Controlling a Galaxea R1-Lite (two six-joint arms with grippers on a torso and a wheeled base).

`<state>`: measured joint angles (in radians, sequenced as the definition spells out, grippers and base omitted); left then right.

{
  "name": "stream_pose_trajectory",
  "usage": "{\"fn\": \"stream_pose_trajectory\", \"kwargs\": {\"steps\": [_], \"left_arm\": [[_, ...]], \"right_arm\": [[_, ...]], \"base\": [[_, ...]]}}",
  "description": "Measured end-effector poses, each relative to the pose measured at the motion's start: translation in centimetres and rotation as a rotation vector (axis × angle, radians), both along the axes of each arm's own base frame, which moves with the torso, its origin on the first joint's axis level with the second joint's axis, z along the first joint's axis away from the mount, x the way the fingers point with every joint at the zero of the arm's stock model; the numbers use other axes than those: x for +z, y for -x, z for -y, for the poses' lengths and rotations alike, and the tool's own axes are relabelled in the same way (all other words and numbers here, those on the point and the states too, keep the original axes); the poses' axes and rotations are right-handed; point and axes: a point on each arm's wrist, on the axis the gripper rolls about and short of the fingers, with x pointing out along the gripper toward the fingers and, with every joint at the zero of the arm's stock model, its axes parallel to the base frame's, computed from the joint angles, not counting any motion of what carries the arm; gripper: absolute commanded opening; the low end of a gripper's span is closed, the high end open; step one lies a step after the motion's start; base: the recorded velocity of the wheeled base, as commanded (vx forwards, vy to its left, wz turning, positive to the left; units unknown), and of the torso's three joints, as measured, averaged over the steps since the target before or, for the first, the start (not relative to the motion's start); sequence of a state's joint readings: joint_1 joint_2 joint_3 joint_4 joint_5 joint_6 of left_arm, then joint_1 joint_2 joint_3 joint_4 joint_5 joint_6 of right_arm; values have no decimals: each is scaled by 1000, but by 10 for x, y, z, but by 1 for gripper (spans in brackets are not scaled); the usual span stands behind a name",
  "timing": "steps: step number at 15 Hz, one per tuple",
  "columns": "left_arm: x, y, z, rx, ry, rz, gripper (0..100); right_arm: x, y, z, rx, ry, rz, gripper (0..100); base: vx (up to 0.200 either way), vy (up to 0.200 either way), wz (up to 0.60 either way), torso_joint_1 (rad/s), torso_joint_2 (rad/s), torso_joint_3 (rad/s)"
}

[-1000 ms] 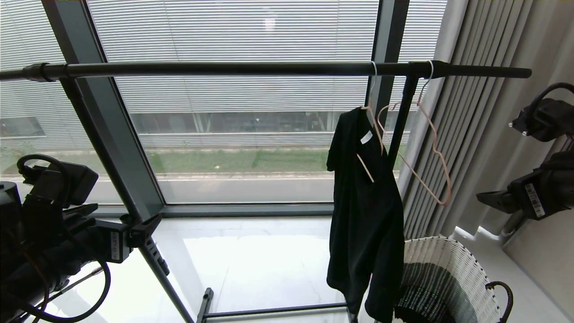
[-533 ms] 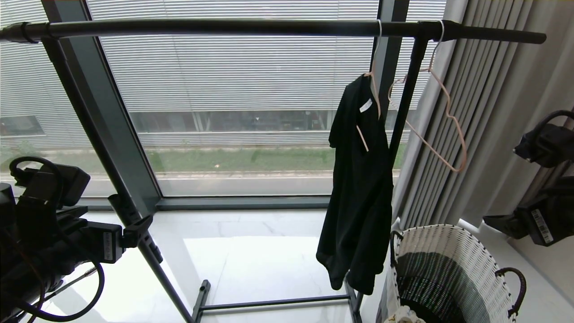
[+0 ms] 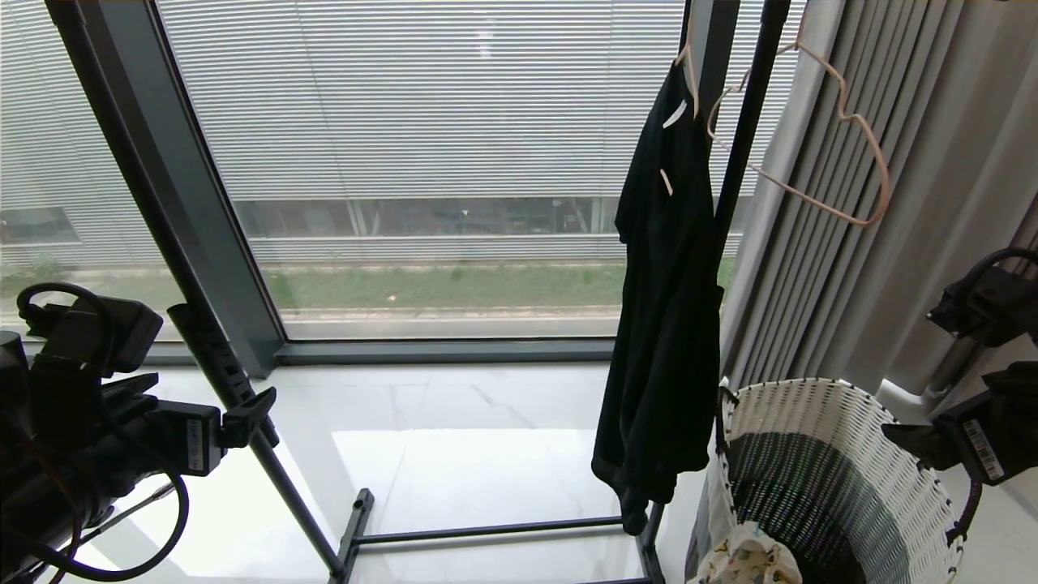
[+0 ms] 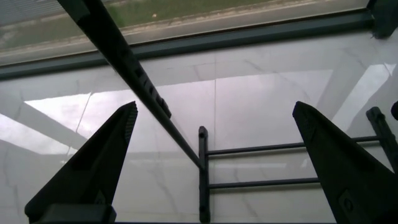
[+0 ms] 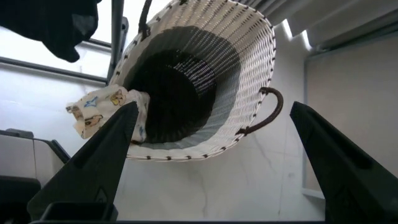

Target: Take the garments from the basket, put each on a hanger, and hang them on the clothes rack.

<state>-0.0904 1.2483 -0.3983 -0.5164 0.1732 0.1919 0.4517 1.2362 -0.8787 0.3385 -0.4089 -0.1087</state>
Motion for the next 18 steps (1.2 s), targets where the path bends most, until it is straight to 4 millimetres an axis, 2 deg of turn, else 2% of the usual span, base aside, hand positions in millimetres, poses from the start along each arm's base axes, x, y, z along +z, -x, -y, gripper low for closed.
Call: {"fn": "stream_pose_trajectory", "kwargs": {"steps": [5,6,9,11,14,18], "left_arm": [[-1,0,0,1,0,-4,100],[-1,-1,0,0,0,-5,100],[-2,-2,0,1,6,-8,100],[-2,-2,0,1,7,-12,100],[-1,-2,0,0,3,-8,100],[0,-1,0,-2,3,-3,100]], "right_arm": [[-15,-1,-1,8,12,-5,100],[-20,-3,-2,26,28,0,100],[-34,-6,-6,175,22,-20,100],[-50,-8,-9,295,93,-91,100],[-75,-21,-17,335,142,-180,100],[-110,-43,-44,395,170,-257,100]], "base": [[0,0,0,-53,221,157],[200,0,0,-2,32,41],[67,0,0,-1,6,9],[0,0,0,0,0,0],[0,0,0,0,0,0],[0,0,0,0,0,0]]}}
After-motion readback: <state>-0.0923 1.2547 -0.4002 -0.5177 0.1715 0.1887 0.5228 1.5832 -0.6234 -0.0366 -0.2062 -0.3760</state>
